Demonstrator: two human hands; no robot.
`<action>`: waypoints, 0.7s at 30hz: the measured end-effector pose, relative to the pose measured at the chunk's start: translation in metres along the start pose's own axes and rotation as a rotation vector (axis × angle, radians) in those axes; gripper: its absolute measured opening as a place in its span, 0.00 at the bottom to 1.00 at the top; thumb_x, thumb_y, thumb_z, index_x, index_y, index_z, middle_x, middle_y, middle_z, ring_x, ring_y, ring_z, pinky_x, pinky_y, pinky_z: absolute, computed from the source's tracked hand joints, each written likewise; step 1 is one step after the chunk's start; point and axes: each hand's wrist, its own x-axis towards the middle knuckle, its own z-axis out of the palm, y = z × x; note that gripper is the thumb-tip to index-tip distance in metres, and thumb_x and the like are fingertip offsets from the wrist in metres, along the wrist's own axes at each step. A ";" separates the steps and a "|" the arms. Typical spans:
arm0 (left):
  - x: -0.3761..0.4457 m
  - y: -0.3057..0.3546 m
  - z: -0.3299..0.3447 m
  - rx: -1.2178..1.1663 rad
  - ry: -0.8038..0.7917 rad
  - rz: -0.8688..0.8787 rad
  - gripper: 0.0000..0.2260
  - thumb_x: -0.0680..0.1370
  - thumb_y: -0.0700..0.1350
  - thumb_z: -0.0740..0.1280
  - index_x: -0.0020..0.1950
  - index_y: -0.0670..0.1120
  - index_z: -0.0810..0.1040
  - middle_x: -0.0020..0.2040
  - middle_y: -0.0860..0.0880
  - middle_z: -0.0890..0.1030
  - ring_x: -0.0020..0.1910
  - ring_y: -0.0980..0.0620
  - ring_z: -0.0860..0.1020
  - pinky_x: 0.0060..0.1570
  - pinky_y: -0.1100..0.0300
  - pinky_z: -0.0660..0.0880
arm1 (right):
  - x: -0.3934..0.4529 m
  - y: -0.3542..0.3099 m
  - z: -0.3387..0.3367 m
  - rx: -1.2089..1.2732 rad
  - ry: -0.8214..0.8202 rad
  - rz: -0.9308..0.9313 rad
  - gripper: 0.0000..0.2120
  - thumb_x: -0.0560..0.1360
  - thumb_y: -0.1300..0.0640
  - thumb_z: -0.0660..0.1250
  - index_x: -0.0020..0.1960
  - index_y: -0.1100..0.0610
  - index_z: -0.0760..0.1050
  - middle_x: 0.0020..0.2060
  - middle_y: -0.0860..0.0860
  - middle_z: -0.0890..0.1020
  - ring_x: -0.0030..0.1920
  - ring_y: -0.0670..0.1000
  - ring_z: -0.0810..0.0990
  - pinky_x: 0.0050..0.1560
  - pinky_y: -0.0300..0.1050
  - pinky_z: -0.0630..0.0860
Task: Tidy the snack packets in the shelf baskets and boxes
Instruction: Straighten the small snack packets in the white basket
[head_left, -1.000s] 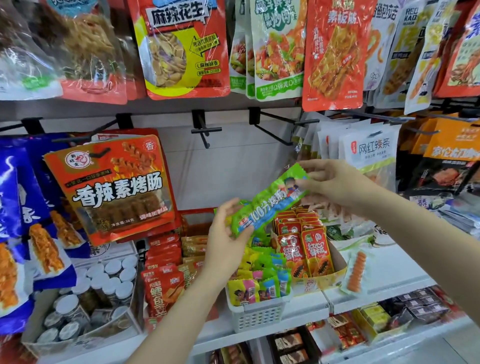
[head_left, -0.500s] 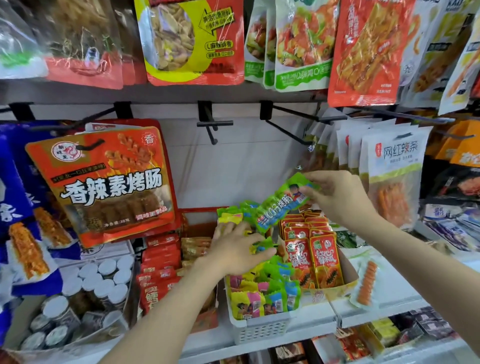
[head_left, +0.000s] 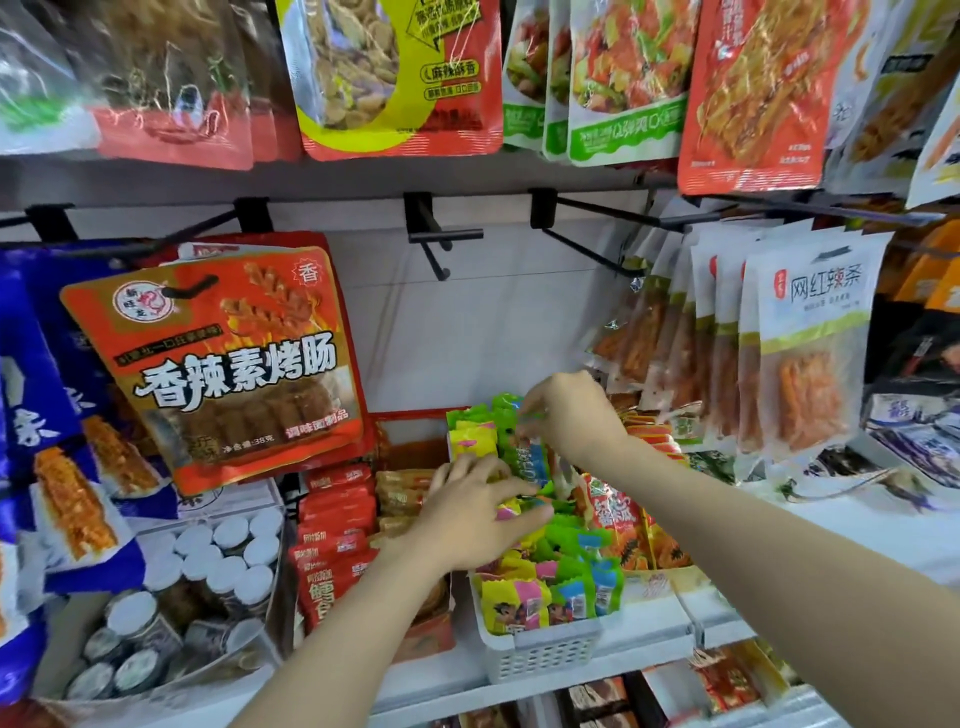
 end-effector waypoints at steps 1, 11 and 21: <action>-0.001 -0.001 0.001 -0.004 0.000 0.000 0.23 0.75 0.71 0.56 0.65 0.65 0.75 0.64 0.59 0.70 0.69 0.54 0.58 0.68 0.53 0.49 | 0.005 -0.002 -0.002 0.015 0.039 -0.013 0.08 0.69 0.55 0.77 0.47 0.53 0.86 0.44 0.54 0.86 0.47 0.55 0.84 0.52 0.46 0.79; 0.000 -0.001 0.001 0.019 -0.038 -0.008 0.26 0.74 0.72 0.52 0.66 0.65 0.73 0.69 0.56 0.67 0.72 0.54 0.55 0.73 0.47 0.47 | -0.011 0.032 0.019 -0.012 -0.075 0.038 0.08 0.70 0.55 0.76 0.48 0.56 0.86 0.44 0.53 0.87 0.45 0.50 0.84 0.49 0.41 0.78; -0.001 -0.002 0.001 0.017 -0.038 0.002 0.25 0.73 0.73 0.51 0.64 0.67 0.72 0.72 0.57 0.57 0.72 0.54 0.55 0.72 0.46 0.48 | -0.001 0.028 0.021 -0.057 -0.178 0.061 0.10 0.71 0.54 0.76 0.52 0.52 0.85 0.49 0.50 0.86 0.49 0.50 0.84 0.53 0.47 0.80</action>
